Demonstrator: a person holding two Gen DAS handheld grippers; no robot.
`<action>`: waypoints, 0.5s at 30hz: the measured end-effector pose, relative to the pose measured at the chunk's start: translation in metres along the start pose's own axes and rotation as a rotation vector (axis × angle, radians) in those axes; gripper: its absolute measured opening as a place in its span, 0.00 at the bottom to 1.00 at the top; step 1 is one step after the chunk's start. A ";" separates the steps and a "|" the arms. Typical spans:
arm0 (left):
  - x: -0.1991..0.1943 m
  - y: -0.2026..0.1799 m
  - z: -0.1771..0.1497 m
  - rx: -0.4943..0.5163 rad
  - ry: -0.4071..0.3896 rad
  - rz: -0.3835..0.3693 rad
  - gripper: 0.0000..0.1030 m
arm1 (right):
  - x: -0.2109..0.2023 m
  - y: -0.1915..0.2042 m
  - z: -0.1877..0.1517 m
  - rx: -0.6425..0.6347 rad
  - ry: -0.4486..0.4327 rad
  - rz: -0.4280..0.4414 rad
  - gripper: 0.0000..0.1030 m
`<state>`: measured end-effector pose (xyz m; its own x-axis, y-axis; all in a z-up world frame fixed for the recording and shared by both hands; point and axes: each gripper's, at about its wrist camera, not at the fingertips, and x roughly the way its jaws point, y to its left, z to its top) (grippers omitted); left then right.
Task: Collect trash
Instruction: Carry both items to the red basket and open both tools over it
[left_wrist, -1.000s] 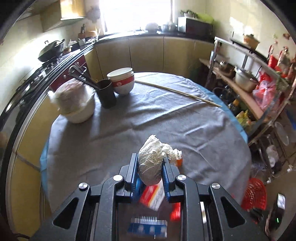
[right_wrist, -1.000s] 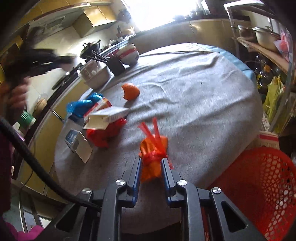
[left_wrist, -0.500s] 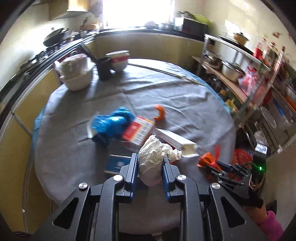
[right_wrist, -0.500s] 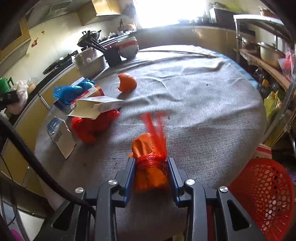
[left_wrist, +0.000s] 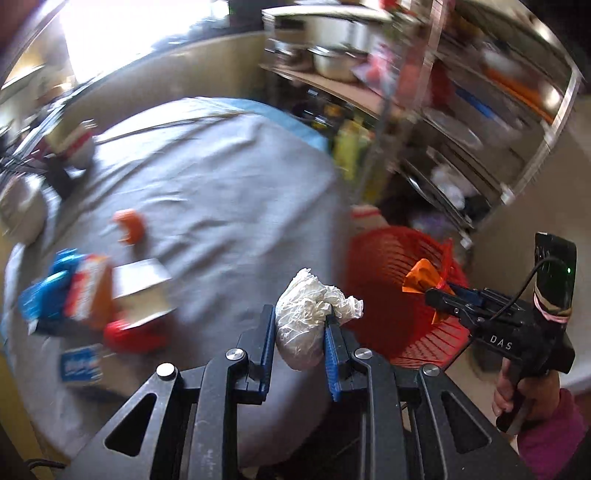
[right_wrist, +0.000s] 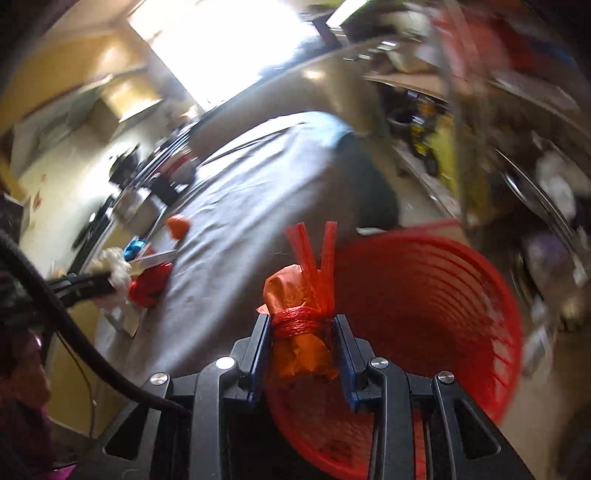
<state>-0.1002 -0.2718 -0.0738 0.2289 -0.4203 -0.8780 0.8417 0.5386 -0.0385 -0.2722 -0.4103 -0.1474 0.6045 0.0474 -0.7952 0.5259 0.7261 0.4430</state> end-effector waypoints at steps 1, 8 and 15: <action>0.009 -0.011 0.003 0.015 0.016 -0.019 0.26 | -0.004 -0.011 -0.003 0.028 0.002 -0.002 0.36; 0.059 -0.067 0.013 0.102 0.096 -0.113 0.41 | -0.010 -0.071 -0.018 0.276 0.022 0.031 0.69; 0.041 -0.055 0.002 0.116 0.042 -0.063 0.52 | -0.032 -0.077 -0.009 0.269 -0.089 0.028 0.70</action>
<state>-0.1361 -0.3201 -0.1070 0.1552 -0.4179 -0.8952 0.9052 0.4231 -0.0405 -0.3373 -0.4613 -0.1598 0.6650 -0.0041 -0.7468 0.6408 0.5168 0.5678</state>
